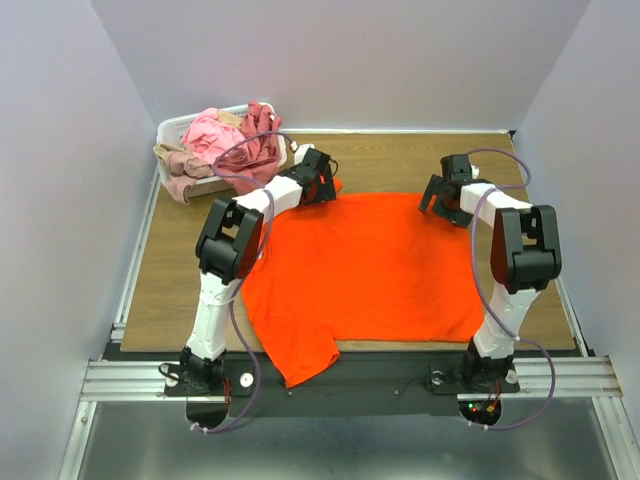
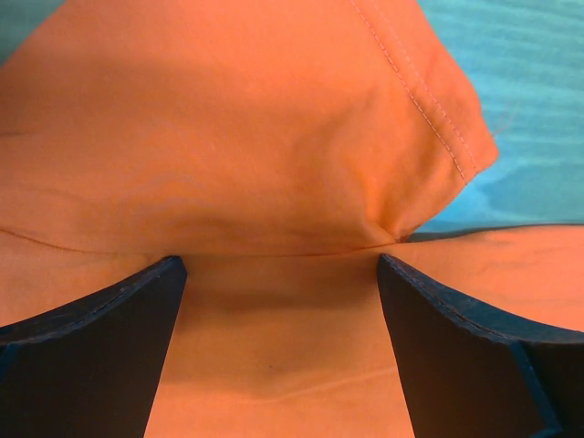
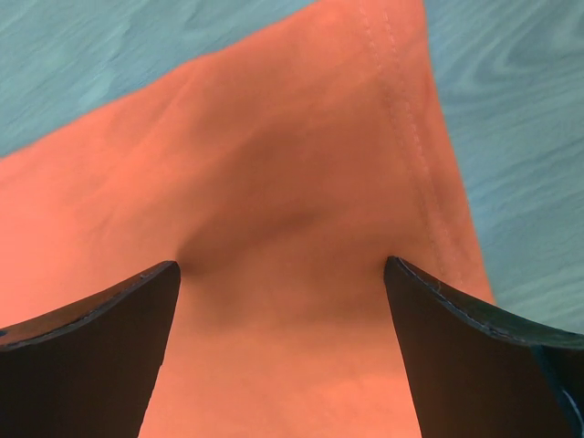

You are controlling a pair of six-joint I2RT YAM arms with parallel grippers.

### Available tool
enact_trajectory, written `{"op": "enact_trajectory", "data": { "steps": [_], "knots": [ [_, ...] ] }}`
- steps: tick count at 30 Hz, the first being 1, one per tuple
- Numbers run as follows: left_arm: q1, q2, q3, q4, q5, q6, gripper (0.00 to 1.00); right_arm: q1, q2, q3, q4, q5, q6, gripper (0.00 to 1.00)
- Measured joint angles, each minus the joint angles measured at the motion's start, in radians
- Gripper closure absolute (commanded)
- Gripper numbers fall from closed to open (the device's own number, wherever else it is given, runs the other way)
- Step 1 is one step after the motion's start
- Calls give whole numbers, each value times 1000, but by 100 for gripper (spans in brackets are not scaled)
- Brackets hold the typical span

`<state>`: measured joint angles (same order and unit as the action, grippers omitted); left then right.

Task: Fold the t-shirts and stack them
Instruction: Flatten the tshirt out

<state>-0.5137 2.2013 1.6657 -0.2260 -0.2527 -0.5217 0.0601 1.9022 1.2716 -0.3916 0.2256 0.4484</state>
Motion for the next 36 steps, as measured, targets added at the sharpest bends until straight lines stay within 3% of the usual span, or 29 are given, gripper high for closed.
{"op": "enact_trajectory", "data": {
  "steps": [6, 17, 21, 27, 31, 36],
  "knots": [
    [12, 124, 194, -15, 36, 50, 2, -5, 88, 91, 6, 74, -8, 0],
    [31, 241, 394, -44, 109, 98, 2, -53, 243, 317, 12, 82, -27, 0],
    [38, 271, 452, -60, 143, 108, 1, -53, 241, 318, 10, 82, -31, 0],
    [35, 240, 424, -82, 172, 116, 2, -53, 152, 282, -16, 54, -33, 0],
    [-6, 50, 244, -109, 144, 108, 2, -53, -72, 175, -43, 36, -17, 0],
    [-169, -460, -166, -93, 67, -14, 2, -53, -419, -28, -63, 34, 32, 0]
  ]
}}
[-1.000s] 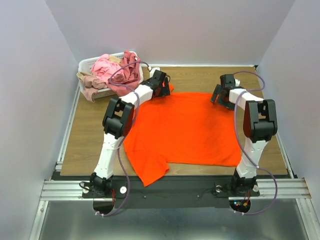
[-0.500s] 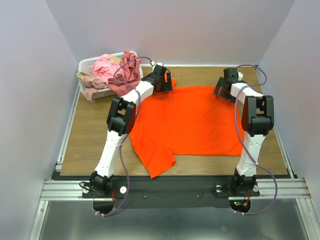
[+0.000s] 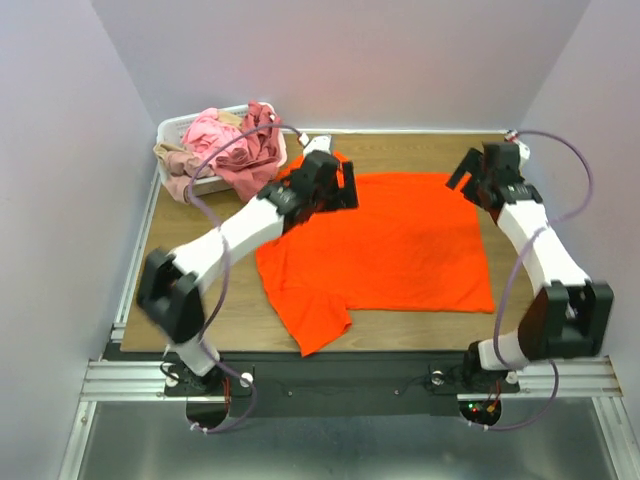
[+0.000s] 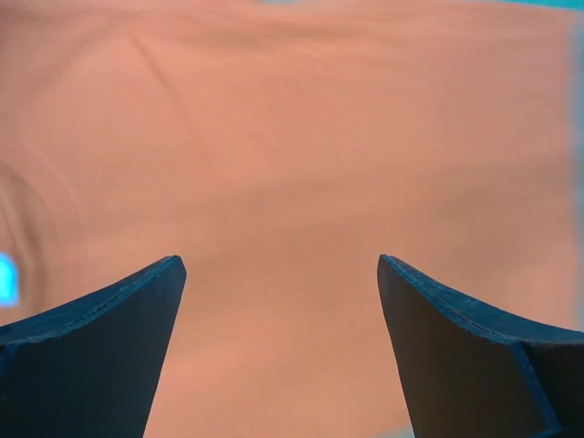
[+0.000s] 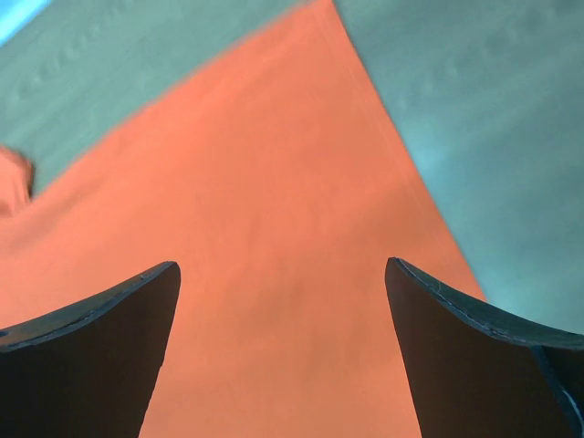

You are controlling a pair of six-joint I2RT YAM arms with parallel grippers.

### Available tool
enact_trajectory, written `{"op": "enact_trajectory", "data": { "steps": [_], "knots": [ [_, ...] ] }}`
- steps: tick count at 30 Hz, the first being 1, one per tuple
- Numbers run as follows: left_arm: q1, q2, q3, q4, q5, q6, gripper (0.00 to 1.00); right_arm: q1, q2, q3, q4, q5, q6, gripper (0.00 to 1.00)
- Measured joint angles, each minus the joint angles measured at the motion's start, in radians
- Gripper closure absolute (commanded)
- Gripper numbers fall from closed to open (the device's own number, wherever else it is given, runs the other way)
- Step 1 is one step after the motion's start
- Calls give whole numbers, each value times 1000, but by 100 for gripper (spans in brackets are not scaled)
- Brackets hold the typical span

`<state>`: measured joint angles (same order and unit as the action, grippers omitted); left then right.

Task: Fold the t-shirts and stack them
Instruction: Flatten the tshirt out

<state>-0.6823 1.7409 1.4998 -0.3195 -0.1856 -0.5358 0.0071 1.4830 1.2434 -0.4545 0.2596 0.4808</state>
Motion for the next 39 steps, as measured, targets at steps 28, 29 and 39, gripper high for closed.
{"op": "enact_trajectory", "data": {
  "steps": [28, 29, 39],
  "knots": [
    [-551, -683, -1023, -123, 47, -949, 24, 0, -543, -491, -195, -40, 93, 0],
    [-552, -675, -1024, -121, 40, -960, 24, 0, -543, -492, -195, -41, 98, 0],
    [-553, -644, -1025, -66, -22, -1024, 68, 0, -658, -579, -220, -123, 166, 0]
  ]
}}
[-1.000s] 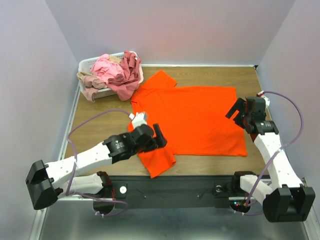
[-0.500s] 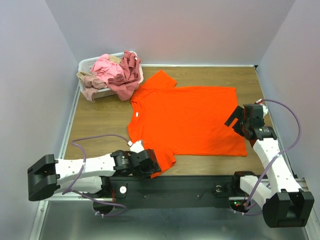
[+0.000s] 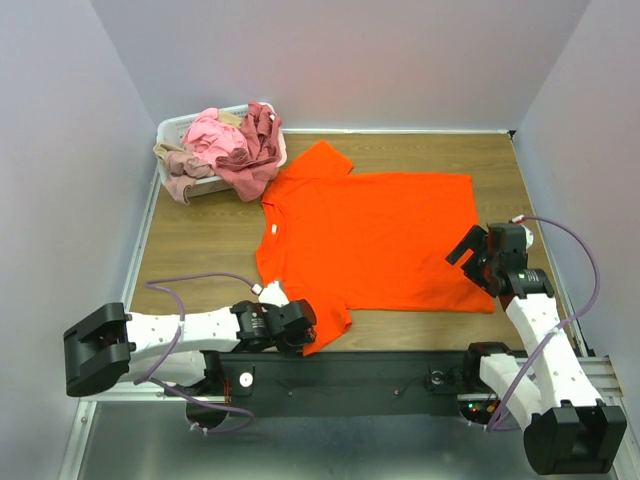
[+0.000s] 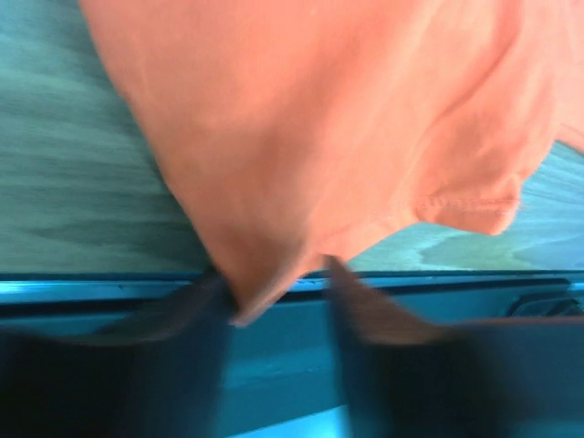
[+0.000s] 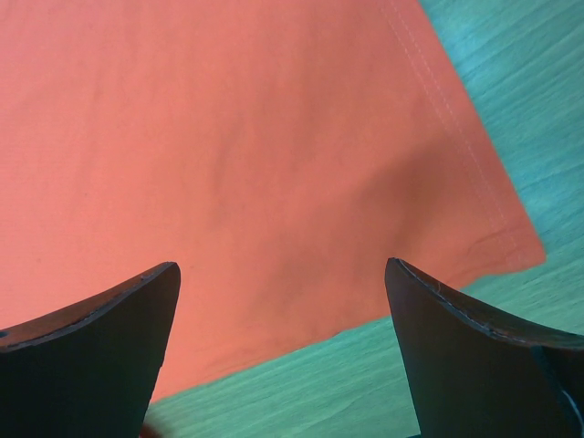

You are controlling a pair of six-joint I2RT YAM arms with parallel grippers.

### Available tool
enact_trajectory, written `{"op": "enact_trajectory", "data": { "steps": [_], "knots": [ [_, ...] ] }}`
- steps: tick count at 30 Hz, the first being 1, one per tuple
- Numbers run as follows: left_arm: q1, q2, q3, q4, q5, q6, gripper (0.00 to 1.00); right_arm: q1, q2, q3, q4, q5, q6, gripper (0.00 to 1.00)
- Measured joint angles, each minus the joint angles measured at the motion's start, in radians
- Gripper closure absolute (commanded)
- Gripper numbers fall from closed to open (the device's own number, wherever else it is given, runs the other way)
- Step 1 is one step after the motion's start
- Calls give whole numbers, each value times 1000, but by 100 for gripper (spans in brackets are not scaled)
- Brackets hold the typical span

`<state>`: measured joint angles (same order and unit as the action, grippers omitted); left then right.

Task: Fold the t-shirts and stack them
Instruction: Flatten the tshirt out

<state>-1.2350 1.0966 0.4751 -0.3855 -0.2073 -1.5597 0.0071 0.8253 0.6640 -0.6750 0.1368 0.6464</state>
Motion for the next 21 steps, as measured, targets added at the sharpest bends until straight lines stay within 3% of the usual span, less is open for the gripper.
{"op": "enact_trajectory", "data": {
  "steps": [1, 3, 17, 21],
  "knots": [
    [0, 4, -1, 3, -4, -3, 87, 0, -6, -4, -4, -5, 9, 0],
    [0, 6, -6, 10, -4, -2, 100, 0, -10, -7, -10, -13, 28, 0],
    [0, -106, -40, 47, -1, 10, 100, 0, -26, -69, -135, 3, 230, 1],
    [0, -162, -46, 48, -2, 10, 100, 0, -18, -117, -172, 29, 291, 15]
  ]
}}
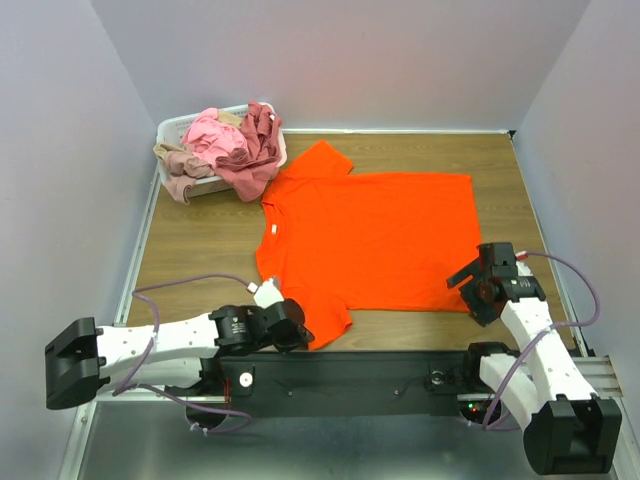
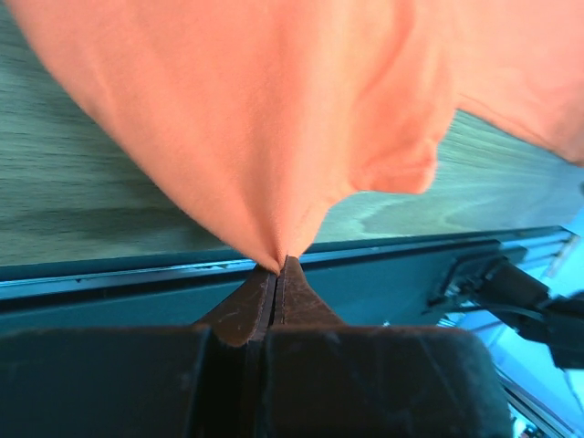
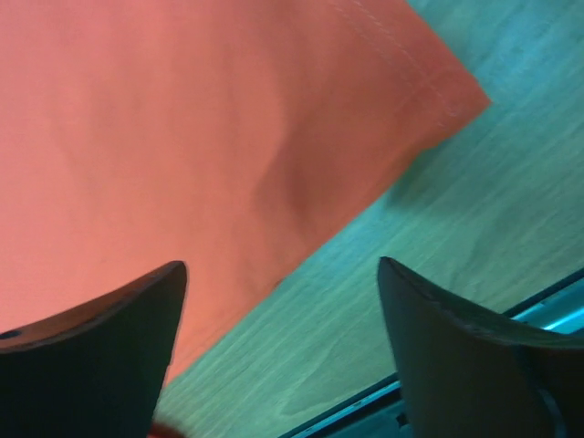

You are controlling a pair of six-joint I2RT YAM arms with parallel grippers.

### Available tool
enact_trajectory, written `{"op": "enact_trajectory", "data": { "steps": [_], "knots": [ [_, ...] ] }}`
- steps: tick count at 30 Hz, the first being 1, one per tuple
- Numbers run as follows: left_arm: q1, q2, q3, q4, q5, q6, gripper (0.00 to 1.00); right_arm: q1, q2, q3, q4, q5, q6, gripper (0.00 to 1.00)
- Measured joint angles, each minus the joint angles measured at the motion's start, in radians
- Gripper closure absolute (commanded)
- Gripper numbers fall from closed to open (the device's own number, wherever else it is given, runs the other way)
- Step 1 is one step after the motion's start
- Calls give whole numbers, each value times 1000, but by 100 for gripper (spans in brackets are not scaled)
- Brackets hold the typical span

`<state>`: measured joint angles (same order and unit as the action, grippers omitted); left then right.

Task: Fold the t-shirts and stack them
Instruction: Flatten the tshirt out, then fold the tshirt

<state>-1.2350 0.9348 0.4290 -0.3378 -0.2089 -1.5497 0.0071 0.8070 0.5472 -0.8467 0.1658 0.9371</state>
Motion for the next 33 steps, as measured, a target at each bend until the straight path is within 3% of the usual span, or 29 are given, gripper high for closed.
{"op": "enact_trajectory", "data": {
  "steps": [6, 8, 16, 23, 27, 31, 33],
  "knots": [
    [0, -60, -40, 14, -1, 0, 100, 0, 51, -25, 23, 20, 50, 24],
    [0, -64, -45, 16, -1, 0, 100, 0, 71, -43, 35, 21, 55, 32],
    [0, -39, -45, 35, -3, 2, 100, 0, 114, -93, 81, 21, 64, 34],
    [9, -33, -39, 35, -12, 14, 100, 0, 134, -98, 109, 30, 61, 70],
    [18, -33, -30, 36, -14, 24, 100, 0, 134, -103, 114, 40, 61, 80],
    [30, -33, -19, 46, -18, 39, 100, 0, 138, -103, 119, 48, 60, 99],
    [40, -32, -11, 55, -20, 54, 100, 0, 142, -103, 129, 50, 55, 100]
  ]
}}
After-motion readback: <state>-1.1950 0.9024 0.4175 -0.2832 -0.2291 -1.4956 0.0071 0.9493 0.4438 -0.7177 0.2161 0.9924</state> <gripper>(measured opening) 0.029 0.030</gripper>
